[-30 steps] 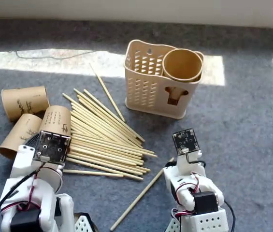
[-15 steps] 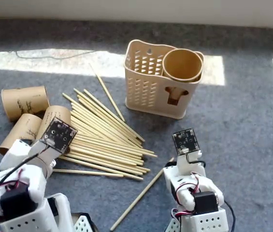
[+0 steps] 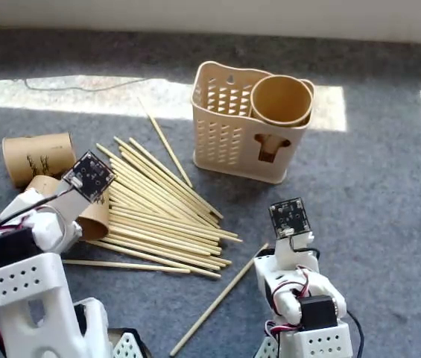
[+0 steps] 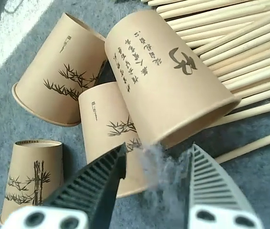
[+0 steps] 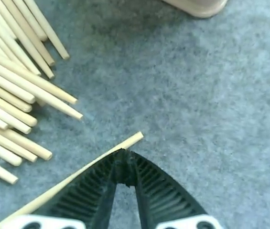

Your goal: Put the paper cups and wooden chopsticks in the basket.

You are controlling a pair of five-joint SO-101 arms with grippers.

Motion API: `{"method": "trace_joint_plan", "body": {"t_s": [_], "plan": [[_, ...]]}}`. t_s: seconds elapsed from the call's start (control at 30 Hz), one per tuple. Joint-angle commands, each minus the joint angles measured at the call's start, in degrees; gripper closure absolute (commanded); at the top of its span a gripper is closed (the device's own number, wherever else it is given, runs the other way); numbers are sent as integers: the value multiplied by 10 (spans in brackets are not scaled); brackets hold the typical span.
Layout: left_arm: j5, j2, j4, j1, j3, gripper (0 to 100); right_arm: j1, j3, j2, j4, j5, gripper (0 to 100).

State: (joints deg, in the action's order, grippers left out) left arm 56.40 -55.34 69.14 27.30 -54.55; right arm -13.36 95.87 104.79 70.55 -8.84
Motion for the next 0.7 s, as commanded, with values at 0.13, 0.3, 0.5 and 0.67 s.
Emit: {"method": "trace_joint_plan", "body": {"t_s": [0.13,0.3,0.5,0.67], "plan": [[1,94,-90,-7,26,807,9,56,4,3,3,993],[-35,103,-124,-46,-11,807,9,56,4,3,3,993],[-97,46,-190,-87,-87,853,10,56,4,3,2,993],[-102,-44,-152,-109,-100,958,10,56,4,3,2,993]]}}
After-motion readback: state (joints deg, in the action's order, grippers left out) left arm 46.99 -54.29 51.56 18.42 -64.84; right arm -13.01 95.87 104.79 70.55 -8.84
